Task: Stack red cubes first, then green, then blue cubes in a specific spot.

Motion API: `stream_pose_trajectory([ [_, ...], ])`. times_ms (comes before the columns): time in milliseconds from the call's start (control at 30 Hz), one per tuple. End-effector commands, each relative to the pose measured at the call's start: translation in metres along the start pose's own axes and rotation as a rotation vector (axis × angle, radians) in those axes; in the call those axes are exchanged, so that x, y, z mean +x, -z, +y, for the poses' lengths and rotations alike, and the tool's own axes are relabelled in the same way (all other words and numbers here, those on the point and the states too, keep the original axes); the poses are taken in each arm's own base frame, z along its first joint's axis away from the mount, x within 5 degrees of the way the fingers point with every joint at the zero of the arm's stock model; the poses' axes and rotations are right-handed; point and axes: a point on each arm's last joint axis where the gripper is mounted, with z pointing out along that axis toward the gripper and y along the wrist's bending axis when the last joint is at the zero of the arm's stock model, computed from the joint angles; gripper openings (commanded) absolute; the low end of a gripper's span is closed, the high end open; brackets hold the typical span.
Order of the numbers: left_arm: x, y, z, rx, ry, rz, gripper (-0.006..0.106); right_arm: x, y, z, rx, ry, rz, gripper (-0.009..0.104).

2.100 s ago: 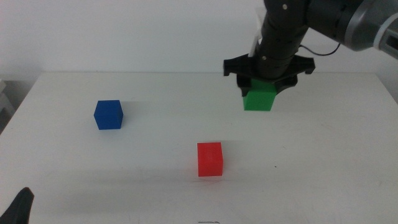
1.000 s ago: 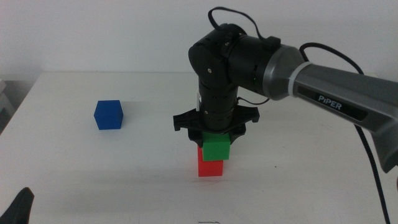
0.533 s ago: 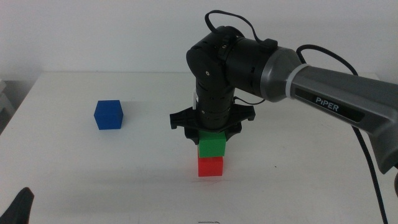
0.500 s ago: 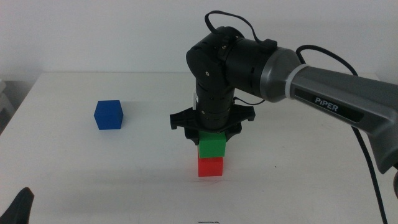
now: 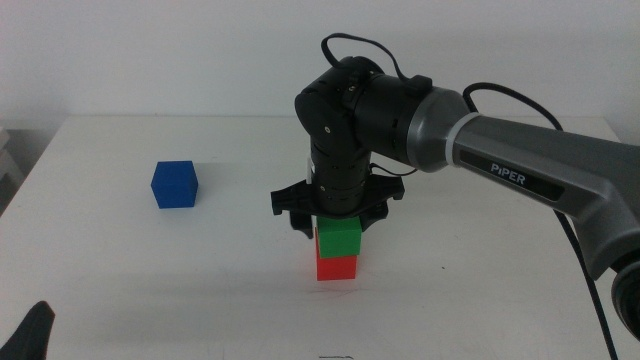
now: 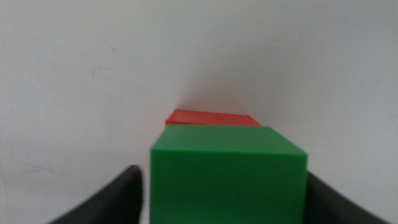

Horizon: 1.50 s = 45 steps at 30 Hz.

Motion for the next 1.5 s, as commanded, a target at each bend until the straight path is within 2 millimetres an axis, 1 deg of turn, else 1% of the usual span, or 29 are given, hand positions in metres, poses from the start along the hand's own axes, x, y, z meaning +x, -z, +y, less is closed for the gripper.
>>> stream_pose_trajectory([
  [0,-0.009,0.002,-0.001,0.007,0.014,-0.099,0.094,-0.009,0.036,-0.002,-0.054,0.021,-0.108,0.072],
  [67,-0.009,0.002,-0.001,0.007,0.014,-0.099,0.094,-0.009,0.049,-0.004,-0.072,0.038,-0.131,0.083],
  [133,-0.009,0.002,-0.001,0.007,0.014,-0.099,0.094,-0.011,0.072,-0.012,-0.091,0.056,-0.173,0.092],
  [167,-0.009,0.002,-0.001,0.007,0.014,-0.099,0.094,-0.011,0.085,-0.016,-0.102,0.067,-0.197,0.094],
  [233,-0.009,0.002,-0.001,0.007,0.014,-0.099,0.094,-0.009,0.114,-0.027,-0.122,0.114,-0.252,0.094],
  [300,-0.009,0.002,-0.001,0.007,0.014,-0.099,0.094,-0.003,0.138,-0.04,-0.136,0.188,-0.301,0.094],
  [367,-0.009,0.002,-0.001,0.007,0.014,-0.099,0.094,0.009,0.156,-0.054,-0.157,0.276,-0.349,0.094],
  [433,-0.009,0.002,-0.001,0.007,0.014,-0.099,0.094,0.026,0.175,-0.072,-0.194,0.353,-0.41,0.094],
  [467,-0.009,0.002,-0.001,0.007,0.014,-0.099,0.094,0.034,0.176,-0.08,-0.21,0.374,-0.428,0.094],
  [567,-0.009,0.002,-0.001,0.007,0.014,-0.099,0.094,0.068,0.188,-0.109,-0.275,0.438,-0.533,0.094],
  [633,-0.009,0.002,-0.001,0.007,0.014,-0.099,0.094,0.092,0.192,-0.124,-0.295,0.482,-0.601,0.094],
  [733,-0.009,0.002,-0.001,0.007,0.014,-0.099,0.094,0.121,0.197,-0.137,-0.329,0.533,-0.676,0.094],
  [767,-0.009,0.002,-0.001,0.007,0.014,-0.099,0.094,0.127,0.198,-0.139,-0.334,0.547,-0.691,0.094],
  [800,-0.009,0.002,-0.001,0.007,0.014,-0.099,0.094,0.158,0.218,-0.158,-0.339,0.562,-0.828,0.094],
  [933,-0.009,0.002,-0.001,0.007,0.014,-0.099,0.094,0.164,0.226,-0.163,-0.335,0.561,-0.873,0.094],
  [1233,-0.009,0.002,-0.001,0.007,0.014,-0.099,0.094,0.165,0.229,-0.164,-0.342,0.554,-0.891,0.094],
  [1467,-0.009,0.002,-0.001,0.007,0.014,-0.099,0.094,0.168,0.239,-0.168,-0.349,0.539,-0.963,0.094],
])
